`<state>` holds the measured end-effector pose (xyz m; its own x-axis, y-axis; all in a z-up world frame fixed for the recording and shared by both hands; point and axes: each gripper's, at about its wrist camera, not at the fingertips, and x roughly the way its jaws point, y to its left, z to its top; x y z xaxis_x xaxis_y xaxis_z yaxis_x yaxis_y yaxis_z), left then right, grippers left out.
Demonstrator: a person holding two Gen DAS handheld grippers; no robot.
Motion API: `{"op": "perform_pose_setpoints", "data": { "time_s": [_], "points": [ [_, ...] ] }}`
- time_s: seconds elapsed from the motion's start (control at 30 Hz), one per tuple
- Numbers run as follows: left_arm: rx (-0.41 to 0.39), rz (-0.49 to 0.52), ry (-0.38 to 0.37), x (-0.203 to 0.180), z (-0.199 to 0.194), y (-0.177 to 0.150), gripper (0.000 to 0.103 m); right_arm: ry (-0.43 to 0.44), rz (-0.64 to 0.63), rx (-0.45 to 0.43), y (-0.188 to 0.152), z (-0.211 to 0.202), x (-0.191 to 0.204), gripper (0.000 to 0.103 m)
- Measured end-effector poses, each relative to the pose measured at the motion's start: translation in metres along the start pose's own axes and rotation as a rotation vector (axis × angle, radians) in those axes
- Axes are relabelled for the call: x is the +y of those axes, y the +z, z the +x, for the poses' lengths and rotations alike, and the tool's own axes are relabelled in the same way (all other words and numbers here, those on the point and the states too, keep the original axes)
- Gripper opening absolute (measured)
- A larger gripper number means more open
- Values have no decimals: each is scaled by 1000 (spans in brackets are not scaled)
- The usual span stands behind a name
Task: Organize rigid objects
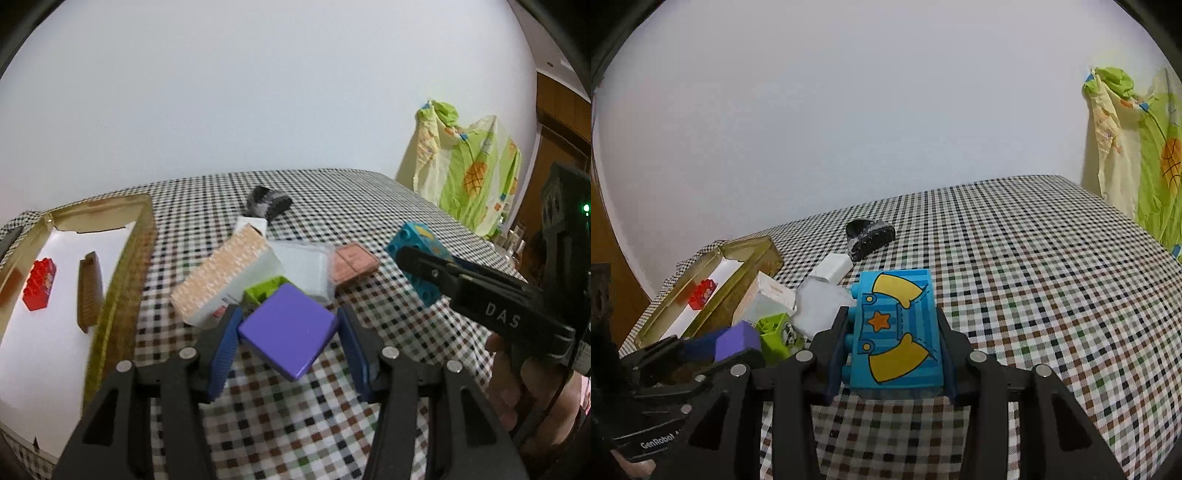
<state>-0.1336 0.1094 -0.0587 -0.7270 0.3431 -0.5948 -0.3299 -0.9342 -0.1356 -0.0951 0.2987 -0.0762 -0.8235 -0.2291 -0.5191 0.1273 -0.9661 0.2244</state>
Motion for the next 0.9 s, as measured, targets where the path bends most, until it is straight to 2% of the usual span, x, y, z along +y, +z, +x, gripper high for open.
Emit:
{"op": "perform_pose_setpoints", "data": {
  "time_s": [0.33,0.6,0.8,0.9],
  "points": [
    [-32,-21,57,14,4,5,53,-6,-9,-38,6,7,5,44],
    [-116,-1,101,16,-8,5,53,-16,-33,-102,7,3,18,44],
    [-168,-27,116,23,-20,3,53,-29,-32,-144,8,-2,20,44],
    [-209,-15,155,22,-26,2,53,-36,-45,-162,8,-3,23,44]
  ]
}}
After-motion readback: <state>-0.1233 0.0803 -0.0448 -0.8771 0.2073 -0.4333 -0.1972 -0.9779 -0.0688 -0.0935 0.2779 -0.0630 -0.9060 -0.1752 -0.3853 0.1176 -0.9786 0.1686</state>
